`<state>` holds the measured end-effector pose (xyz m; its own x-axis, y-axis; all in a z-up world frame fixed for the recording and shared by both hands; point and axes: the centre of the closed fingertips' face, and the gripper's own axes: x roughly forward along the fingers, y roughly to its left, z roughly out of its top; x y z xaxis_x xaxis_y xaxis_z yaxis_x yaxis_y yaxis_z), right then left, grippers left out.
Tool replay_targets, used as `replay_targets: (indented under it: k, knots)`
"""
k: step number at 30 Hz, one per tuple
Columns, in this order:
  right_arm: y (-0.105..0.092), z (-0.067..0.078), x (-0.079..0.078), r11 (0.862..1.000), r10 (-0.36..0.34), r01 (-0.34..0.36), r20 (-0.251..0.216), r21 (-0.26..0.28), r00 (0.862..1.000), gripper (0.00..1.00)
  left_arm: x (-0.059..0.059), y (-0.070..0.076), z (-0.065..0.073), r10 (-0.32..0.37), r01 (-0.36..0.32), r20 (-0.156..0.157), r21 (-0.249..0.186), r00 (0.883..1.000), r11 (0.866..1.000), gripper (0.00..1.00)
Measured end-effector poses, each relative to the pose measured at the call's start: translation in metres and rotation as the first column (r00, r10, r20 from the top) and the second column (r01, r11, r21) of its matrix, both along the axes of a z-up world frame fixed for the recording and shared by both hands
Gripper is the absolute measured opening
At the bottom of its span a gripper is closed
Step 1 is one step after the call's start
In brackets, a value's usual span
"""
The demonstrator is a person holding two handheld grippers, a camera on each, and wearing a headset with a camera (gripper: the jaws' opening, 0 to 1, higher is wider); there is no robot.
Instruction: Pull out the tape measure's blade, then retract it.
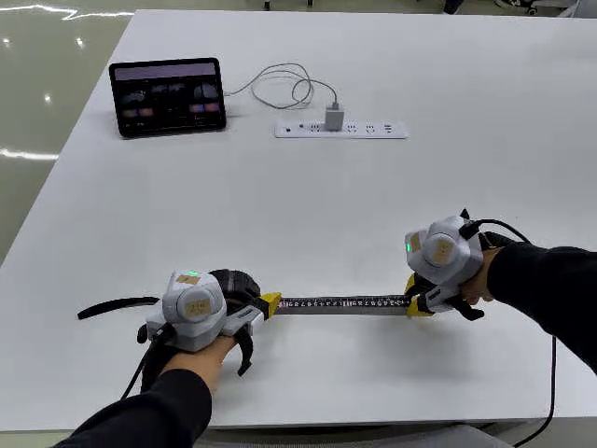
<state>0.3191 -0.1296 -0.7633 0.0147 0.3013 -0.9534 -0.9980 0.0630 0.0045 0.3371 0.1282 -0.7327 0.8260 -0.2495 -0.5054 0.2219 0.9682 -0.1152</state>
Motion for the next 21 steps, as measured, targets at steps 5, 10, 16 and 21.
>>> replay_targets:
  k: [5,10,16,21]
  knots:
    - [-0.0003,0.0004,-0.0012,0.999,0.041,-0.040,0.004,-0.015,0.999,0.11,0.0036,0.0061,0.0026,0.046,-0.046,-0.003,-0.011,0.999,0.999,0.74]
    - [-0.0006,-0.0002,-0.0002,1.000,0.027,-0.027,-0.006,-0.007,1.000,0.11,0.0046,0.0091,0.0029,0.069,-0.070,-0.008,-0.016,0.998,0.997,0.70]
    - [-0.0007,-0.0003,-0.0001,1.000,0.014,-0.014,-0.012,-0.003,1.000,0.11,0.0050,0.0100,0.0030,0.068,-0.068,-0.005,-0.009,0.998,0.998,0.69]
    - [-0.0010,-0.0002,0.0004,1.000,0.006,-0.006,-0.016,-0.003,1.000,0.11,0.0050,0.0093,0.0023,0.056,-0.056,-0.018,0.007,0.998,0.998,0.67]
